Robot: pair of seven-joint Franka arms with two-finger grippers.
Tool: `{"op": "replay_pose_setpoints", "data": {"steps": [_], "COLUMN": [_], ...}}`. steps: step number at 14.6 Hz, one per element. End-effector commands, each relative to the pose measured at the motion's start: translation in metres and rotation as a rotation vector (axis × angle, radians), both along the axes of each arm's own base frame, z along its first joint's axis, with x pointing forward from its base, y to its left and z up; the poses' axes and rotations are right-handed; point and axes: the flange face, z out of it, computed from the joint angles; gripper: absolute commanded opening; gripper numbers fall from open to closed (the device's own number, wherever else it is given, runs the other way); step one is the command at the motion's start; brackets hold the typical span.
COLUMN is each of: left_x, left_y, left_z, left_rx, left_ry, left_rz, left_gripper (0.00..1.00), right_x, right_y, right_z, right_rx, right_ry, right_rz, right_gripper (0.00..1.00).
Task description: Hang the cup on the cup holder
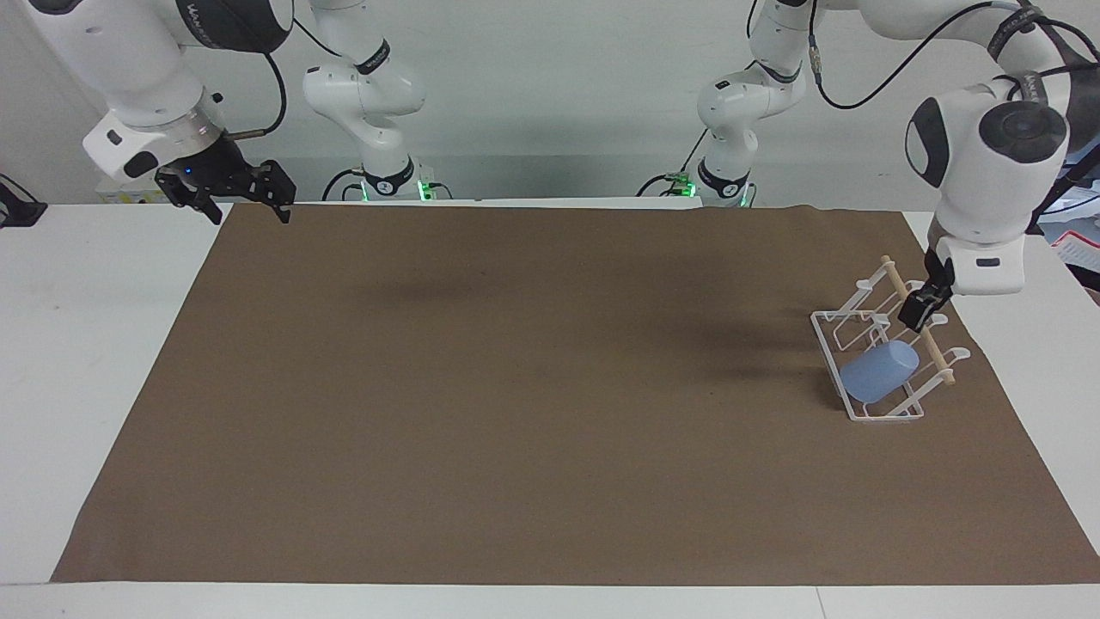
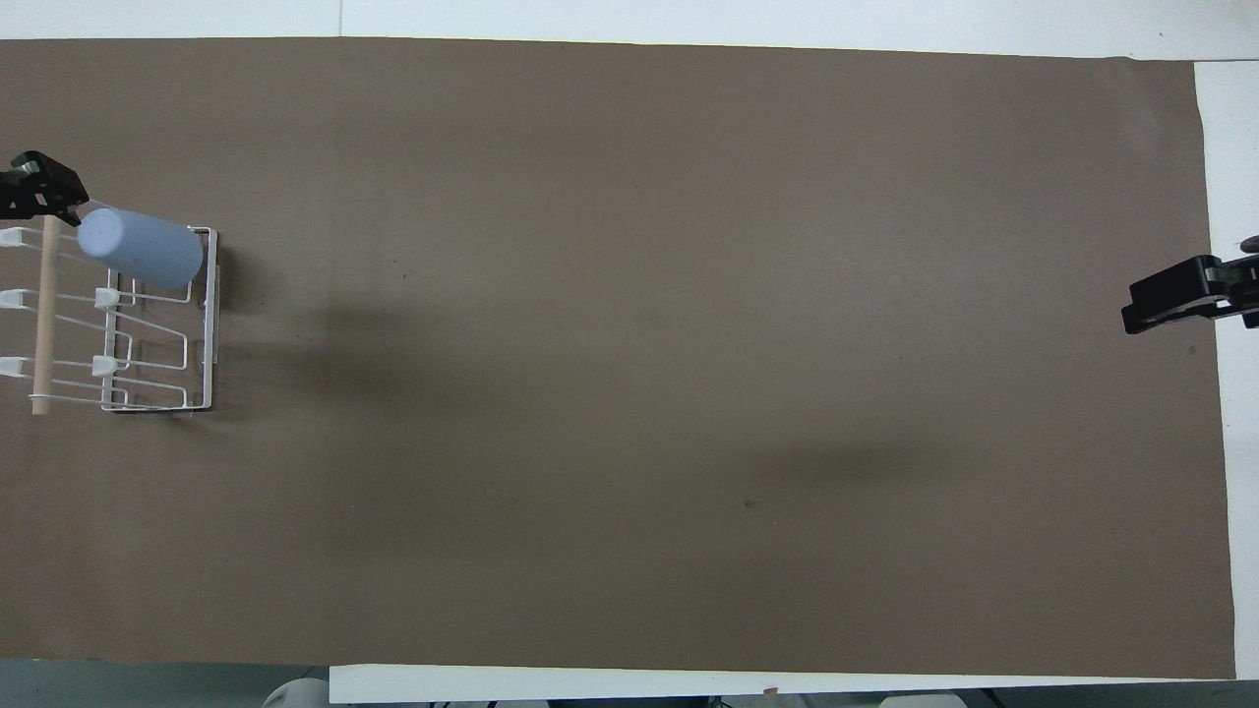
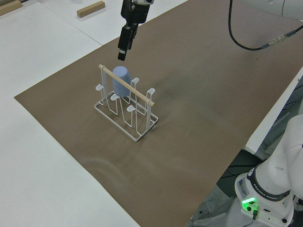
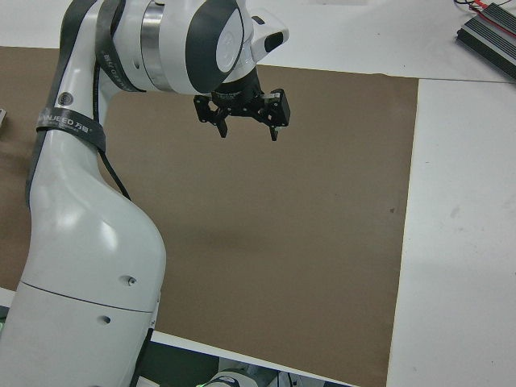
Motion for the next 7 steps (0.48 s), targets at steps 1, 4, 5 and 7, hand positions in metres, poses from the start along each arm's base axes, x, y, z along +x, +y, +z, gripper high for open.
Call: {"op": "replay_pose_setpoints", "data": {"steps": [1,4,5,7], "left_x": [-0.028,-0.047,-0.047,-0.047], "left_y": [-0.019,-0.04,-0.048,-0.066], "left_z": [0.023,0.048,0.05,0.067], "left_rx": [-0.082,-0.156,-0.194,-0.208], "left_ry": [0.122,0.132,0.122,0.091], "left_rz": [-0.254,-0.395,-0.402,-0.411], "left_gripper": [1.0,1.0,1.0,1.0], "right_x": [-0.005,-0.005,-0.005,-0.005], "right_y": [-0.001,-0.002,-0.002,-0.001], "right_z": [0.001,0.0,0.0,0.0], "right_rx": [0.0,0.0,0.0,0.0], "right_ry": [0.007,0.009,0.009,0.009], "right_rz": [0.012,0.01,0.01,0.012], "right_gripper": [0.99,0.99,0.99,0.99]}}
